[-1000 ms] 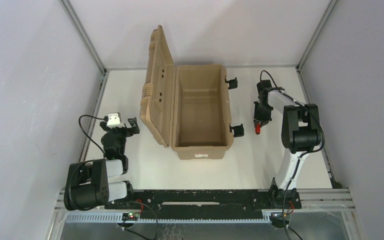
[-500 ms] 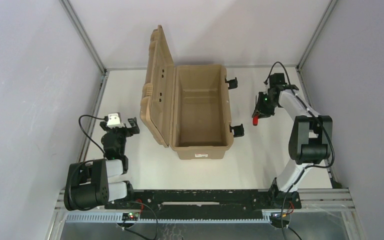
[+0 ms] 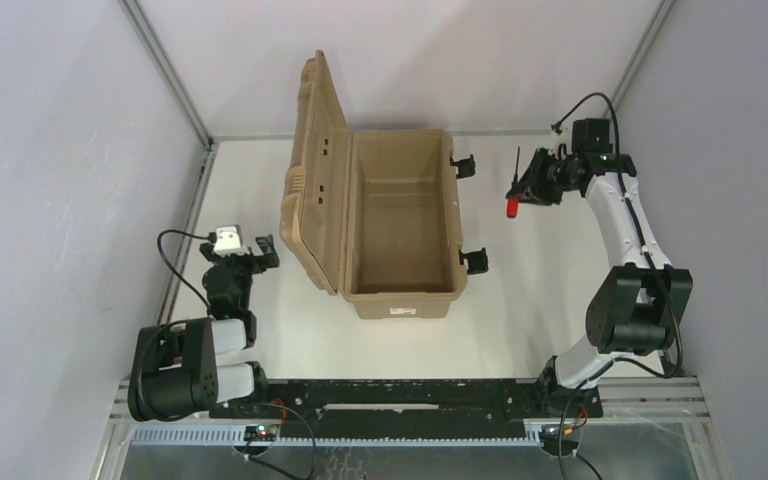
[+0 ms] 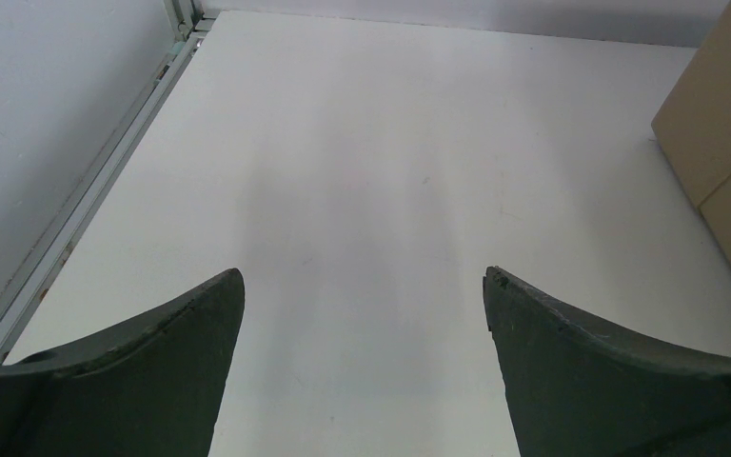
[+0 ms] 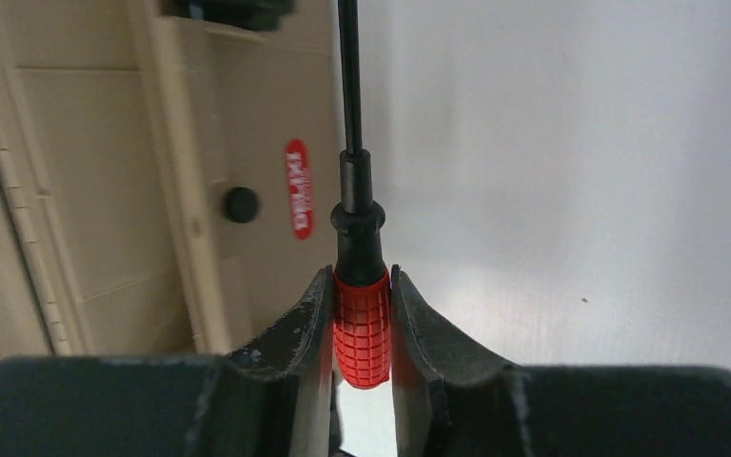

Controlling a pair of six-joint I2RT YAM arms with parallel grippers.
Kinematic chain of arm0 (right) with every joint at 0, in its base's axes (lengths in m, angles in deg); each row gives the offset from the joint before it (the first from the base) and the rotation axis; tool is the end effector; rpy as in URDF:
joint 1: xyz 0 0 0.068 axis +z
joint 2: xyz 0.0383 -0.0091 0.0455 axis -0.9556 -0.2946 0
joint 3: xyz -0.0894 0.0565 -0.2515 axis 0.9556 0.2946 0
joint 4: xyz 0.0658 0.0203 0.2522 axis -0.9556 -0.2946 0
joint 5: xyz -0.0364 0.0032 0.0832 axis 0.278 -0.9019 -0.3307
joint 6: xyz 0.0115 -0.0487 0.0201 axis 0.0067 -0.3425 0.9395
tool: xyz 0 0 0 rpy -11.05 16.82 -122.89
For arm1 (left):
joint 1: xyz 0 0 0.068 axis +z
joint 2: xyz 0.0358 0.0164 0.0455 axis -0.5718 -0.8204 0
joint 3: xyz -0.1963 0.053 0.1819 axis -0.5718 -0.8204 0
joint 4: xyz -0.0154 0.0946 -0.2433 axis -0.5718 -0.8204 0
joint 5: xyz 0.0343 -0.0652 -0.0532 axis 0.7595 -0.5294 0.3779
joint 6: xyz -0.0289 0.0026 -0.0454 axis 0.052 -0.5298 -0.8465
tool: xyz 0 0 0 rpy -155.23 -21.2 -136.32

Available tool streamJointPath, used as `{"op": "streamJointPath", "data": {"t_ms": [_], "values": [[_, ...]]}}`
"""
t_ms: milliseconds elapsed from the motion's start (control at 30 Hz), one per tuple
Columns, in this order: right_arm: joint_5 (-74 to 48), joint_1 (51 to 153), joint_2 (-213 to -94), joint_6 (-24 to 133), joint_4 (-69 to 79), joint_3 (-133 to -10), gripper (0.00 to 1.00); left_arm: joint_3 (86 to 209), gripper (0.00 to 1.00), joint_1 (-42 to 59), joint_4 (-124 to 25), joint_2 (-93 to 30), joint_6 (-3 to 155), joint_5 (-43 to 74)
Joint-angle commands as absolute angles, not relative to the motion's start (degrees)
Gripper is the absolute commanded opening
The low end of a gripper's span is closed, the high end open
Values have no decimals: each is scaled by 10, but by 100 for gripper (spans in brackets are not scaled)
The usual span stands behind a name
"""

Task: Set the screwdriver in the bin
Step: Pick up the screwdriver from the center of the board, then place the screwdriver in the bin.

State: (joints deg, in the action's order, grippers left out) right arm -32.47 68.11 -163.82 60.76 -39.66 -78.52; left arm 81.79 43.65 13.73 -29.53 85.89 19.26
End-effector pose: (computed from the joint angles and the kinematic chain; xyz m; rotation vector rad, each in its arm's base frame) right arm 0.3403 -0.0119 0.3123 0.1992 2.4797 0.6545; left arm 0.2021 0.0284 0.1609 -0.0898 1.5997 0.0255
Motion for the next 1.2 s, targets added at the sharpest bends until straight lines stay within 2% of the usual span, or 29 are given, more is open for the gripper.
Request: {"op": "streamJointPath", "data": {"t_ms": [0,367,600,900,1167], "values": [[-376,683,-1611,650,-433,-848,0,840,100,434,150,-289,858,196],[-361,774,-1609,705,-480,-978,0,840,100,434,150,-289,858,197],[-275,870,-1645,734,-517,-1074,0,841,100,434,151,-289,858,196],[-127,976,-1748,781,-602,-1205,0,840,100,434,150,-289,858,197],[-60,1036,-1824,809,-633,-1250,0,840,100,434,151,-288,858,197]]}}
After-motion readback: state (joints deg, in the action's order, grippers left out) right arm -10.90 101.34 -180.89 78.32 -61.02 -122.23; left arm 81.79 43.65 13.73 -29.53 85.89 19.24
